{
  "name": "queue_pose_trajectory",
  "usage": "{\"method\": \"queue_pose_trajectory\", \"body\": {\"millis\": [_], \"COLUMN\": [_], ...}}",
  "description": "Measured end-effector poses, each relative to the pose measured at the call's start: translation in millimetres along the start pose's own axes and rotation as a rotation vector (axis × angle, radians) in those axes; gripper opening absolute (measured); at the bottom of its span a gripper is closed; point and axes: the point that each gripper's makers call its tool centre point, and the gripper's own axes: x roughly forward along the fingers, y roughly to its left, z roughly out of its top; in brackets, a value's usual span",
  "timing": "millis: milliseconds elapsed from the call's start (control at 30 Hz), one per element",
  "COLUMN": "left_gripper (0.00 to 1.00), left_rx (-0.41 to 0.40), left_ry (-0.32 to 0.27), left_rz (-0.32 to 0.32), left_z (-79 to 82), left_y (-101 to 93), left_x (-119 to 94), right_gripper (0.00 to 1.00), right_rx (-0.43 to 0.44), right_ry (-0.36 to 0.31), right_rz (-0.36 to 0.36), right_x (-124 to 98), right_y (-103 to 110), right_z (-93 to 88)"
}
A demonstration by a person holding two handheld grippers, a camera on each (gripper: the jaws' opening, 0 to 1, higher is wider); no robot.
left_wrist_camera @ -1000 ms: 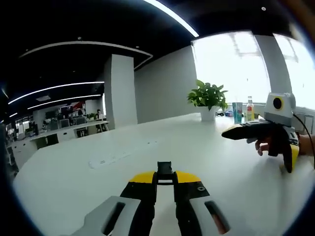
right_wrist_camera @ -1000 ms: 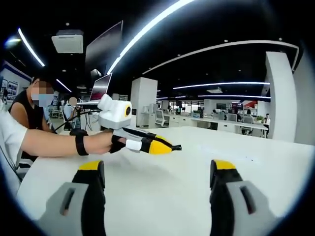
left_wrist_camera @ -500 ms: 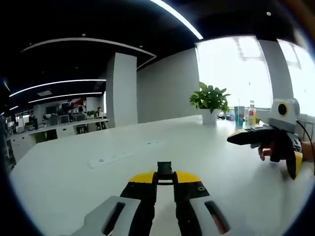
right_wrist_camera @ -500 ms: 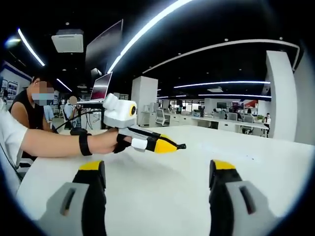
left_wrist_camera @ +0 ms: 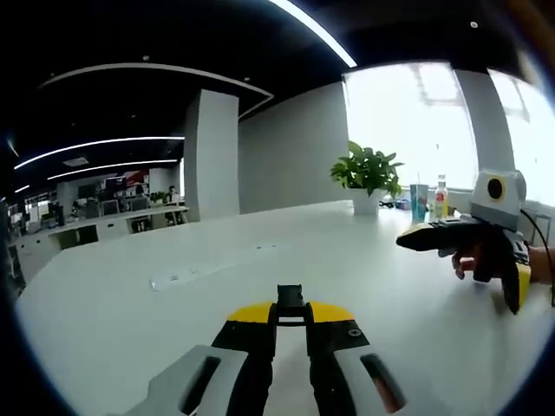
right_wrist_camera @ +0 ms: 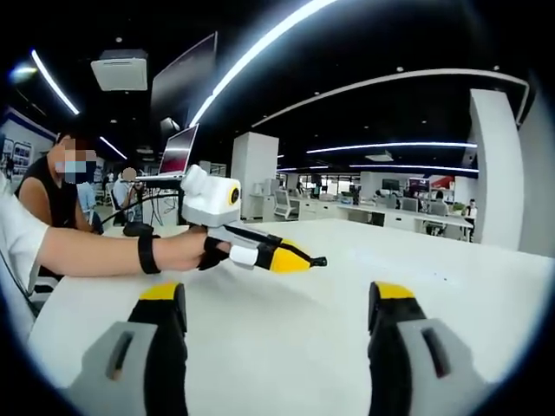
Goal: Snap the two parts of the plastic buckle together until the buckle closes and remains connected.
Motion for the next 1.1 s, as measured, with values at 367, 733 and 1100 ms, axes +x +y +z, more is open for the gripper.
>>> {"method": "queue_pose_trajectory", "body": {"millis": [367,733,1100], "left_gripper": [0.12,0.12,0.12], "left_rx": [-0.019,0.006,0.031], "left_ry": [0.087,0.155,0.215], "left_rz": [-0.014,-0.042,-0.047], "left_z": [-17.9,-31.5,-44.6], "left_y": [-6.1,-11.4,-10.3], "left_x": [3.1,6.8,8.0], "right_gripper": [0.86,0.86,0.86], "right_rx": [0.001,-0.001,-0.001], "right_ry": [0.002,0.003,0.008], "right_rz": [-0.002,-0.001,0.0], "right_x": [-2.1,1.7,2.3], "right_y": [1.4,-4.6,-4.1], "right_z": [-1.7,-2.4,-3.3]}}
